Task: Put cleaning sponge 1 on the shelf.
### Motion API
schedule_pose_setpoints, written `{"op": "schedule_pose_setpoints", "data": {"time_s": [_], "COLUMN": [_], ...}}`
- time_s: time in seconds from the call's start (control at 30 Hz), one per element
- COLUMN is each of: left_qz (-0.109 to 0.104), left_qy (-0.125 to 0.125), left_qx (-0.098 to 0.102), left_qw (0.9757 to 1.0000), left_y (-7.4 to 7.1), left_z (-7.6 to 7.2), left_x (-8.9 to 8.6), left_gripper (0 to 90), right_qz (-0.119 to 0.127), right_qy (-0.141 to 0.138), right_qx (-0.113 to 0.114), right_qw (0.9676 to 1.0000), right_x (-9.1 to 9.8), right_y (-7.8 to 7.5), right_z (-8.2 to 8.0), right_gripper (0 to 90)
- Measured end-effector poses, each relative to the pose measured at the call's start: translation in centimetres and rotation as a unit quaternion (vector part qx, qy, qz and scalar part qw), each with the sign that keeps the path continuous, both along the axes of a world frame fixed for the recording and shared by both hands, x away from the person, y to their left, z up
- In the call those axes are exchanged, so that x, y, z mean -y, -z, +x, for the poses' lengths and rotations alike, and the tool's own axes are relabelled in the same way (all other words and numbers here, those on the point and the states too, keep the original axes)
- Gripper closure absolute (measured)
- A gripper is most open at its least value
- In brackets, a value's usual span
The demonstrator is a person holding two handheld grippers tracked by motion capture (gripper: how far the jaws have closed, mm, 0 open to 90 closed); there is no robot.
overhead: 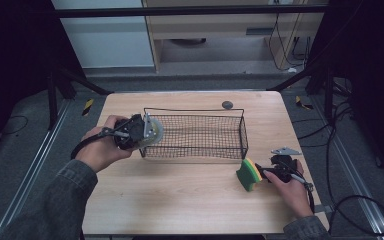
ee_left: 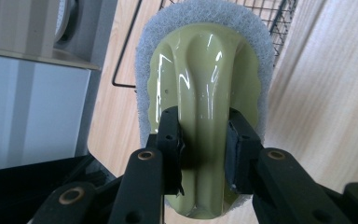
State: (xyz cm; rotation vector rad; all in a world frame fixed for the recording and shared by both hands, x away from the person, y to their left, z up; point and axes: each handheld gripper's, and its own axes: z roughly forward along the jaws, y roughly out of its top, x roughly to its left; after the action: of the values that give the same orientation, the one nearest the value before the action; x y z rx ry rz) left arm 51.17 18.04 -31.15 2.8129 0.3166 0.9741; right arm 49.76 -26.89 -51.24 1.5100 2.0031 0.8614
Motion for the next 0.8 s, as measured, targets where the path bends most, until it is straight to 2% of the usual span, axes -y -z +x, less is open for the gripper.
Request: {"op": "schedule_pose_setpoints", "data": {"time_s": [0.27,0.43,0.53,0.8], "left_qz": [0.013,0.013,0.025,0.016], "left_qy": [0.015,0.021,0.028,0.036], "left_qx": [0.022,0.023,0.028,0.038], "left_qw": [0.9996,0.9994,0.9989,0.9985], "left_y": [-0.1,-0.1,-0.1,-0.3], "left_z": [1.3,2.1,2.6,3.8], "left_x": [0.5,0.6,0.7,1.1], "left_gripper": [70.5,70.6,70.6,70.5], "right_qz": [0.0,0.0,0.001,0.0], "right_qy": [-0.001,-0.001,0.0,0.002], "right_qx": [0.0,0.0,0.0,0.0], "right_qw": [1.0,1.0,1.0,1.0], "right_x": [0.0,0.0,0.0,0.0], "right_y": [0.0,0.0,0.0,0.0], "right_z": [0.0,0.0,0.0,0.0], "right_gripper": [3.9,3.9,3.9,3.8]}}
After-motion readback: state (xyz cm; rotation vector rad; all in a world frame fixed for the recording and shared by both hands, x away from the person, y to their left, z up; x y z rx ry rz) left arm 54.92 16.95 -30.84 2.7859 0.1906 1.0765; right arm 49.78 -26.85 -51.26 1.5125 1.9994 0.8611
